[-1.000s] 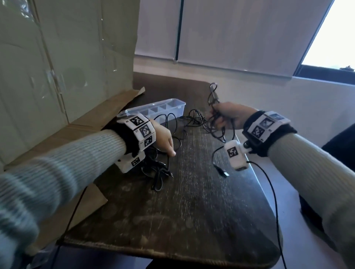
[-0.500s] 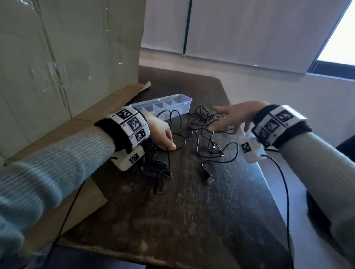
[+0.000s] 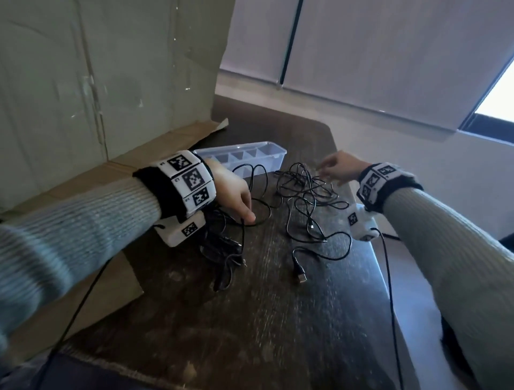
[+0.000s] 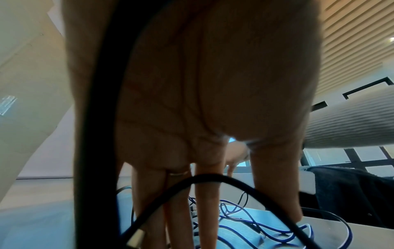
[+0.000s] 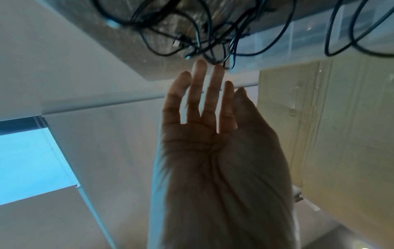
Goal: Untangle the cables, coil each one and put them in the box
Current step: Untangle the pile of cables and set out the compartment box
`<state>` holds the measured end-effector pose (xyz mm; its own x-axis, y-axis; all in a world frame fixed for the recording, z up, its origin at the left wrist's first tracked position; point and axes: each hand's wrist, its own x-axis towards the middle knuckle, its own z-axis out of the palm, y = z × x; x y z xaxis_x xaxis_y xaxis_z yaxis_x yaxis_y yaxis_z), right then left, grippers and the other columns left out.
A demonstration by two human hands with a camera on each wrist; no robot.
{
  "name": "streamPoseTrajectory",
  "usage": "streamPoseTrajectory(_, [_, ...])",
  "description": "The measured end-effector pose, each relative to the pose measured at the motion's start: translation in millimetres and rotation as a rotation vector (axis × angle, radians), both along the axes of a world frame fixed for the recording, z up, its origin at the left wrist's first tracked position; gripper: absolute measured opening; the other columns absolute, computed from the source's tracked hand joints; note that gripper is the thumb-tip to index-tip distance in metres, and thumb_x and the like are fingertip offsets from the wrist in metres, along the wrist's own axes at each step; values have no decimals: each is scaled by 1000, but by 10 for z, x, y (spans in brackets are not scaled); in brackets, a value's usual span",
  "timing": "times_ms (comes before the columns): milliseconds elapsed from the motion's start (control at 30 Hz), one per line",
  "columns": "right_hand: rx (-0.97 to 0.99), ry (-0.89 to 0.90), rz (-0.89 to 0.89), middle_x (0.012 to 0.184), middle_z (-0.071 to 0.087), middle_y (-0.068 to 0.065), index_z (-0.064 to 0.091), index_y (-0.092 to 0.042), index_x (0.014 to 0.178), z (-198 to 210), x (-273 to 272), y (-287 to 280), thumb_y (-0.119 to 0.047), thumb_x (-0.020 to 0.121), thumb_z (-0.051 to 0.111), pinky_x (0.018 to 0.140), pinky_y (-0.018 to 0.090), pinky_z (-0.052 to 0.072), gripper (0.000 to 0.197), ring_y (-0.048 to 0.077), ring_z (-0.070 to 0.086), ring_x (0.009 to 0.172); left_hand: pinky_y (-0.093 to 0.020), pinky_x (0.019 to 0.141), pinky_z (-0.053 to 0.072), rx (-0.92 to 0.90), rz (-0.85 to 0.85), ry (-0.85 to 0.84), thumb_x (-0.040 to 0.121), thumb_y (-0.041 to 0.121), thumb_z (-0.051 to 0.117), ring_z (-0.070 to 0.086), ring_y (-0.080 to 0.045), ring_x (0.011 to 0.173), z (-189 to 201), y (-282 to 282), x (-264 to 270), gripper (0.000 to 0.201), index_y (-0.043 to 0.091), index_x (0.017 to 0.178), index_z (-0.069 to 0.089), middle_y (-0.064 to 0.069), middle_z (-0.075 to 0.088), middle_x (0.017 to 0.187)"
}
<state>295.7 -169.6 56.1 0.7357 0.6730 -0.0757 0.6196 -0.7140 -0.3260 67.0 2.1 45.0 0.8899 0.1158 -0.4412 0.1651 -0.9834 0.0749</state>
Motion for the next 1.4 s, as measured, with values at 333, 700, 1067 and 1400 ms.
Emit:
streamPoseTrajectory(333, [-397,53,18,138,53,10,53,-10,136,-327,162,126,-16,99,47,104,41,44,37,29,52,125,-29,98,44,-5,-32,26,91,56,48,56,-12,112,14,-12,77,50,25,129,57,6,61,125])
streamPoseTrajectory(700, [-423,18,464,160,18,-3,25,-38,151,-94,-604,-170,-75,65,64,119,38,17,101,19,23,145,-27,95,42,12,-29,42,91,56,48,55,-11,111,59,-85,35,51,25,130,55,7,60,125])
streamPoseTrajectory(1067, [-843,15,389,159,-24,9,-11,-50,148,-615,-728,-237,-46,103,28,118,49,21,60,36,18,147,-23,94,38,-6,-24,32,92,54,48,53,-9,113,93,-152,-94,50,25,132,54,9,59,129])
streamPoseTrajectory(1400, [-492,-332,362,137,56,8,45,-23,142,-275,-944,114,-31,98,46,100,35,45,45,28,54,121,-15,76,45,-25,-56,-7,84,45,67,59,0,93,211,37,-280,33,28,112,68,16,66,103])
